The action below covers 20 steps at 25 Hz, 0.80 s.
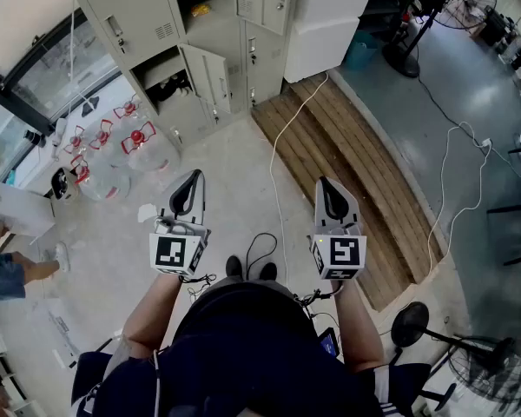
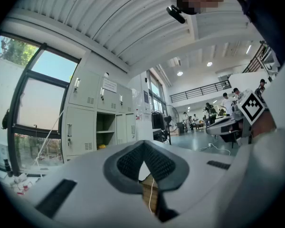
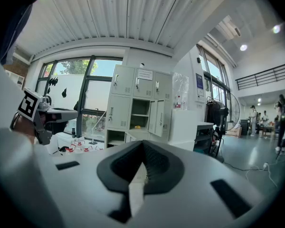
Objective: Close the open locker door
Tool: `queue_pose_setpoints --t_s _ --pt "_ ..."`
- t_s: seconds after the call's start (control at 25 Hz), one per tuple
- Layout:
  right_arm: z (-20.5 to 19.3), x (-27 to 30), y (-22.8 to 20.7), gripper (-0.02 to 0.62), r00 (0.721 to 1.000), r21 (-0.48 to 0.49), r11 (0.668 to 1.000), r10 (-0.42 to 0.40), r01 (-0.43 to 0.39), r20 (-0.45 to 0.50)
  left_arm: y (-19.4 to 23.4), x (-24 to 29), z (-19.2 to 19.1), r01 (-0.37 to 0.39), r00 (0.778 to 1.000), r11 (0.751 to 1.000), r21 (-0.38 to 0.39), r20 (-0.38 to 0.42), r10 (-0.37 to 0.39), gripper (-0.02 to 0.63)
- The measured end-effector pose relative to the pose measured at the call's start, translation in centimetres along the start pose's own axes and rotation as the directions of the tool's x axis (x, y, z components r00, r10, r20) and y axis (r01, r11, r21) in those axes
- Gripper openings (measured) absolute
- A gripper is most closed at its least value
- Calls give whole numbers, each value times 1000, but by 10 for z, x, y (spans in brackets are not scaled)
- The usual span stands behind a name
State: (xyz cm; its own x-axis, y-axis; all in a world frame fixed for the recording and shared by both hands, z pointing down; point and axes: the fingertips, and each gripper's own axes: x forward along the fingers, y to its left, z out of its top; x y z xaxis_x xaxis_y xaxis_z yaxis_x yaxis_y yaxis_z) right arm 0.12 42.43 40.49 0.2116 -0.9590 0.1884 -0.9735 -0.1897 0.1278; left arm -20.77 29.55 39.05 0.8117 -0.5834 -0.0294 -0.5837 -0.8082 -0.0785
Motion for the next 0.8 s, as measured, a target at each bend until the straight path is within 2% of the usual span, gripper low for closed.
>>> queue_pose_setpoints --t_s 0.8 --pt "-5 1 2 -2 1000 -2 1000 12 -12 -10 -1 -2 -3 -1 1000 1000 13 -14 1 3"
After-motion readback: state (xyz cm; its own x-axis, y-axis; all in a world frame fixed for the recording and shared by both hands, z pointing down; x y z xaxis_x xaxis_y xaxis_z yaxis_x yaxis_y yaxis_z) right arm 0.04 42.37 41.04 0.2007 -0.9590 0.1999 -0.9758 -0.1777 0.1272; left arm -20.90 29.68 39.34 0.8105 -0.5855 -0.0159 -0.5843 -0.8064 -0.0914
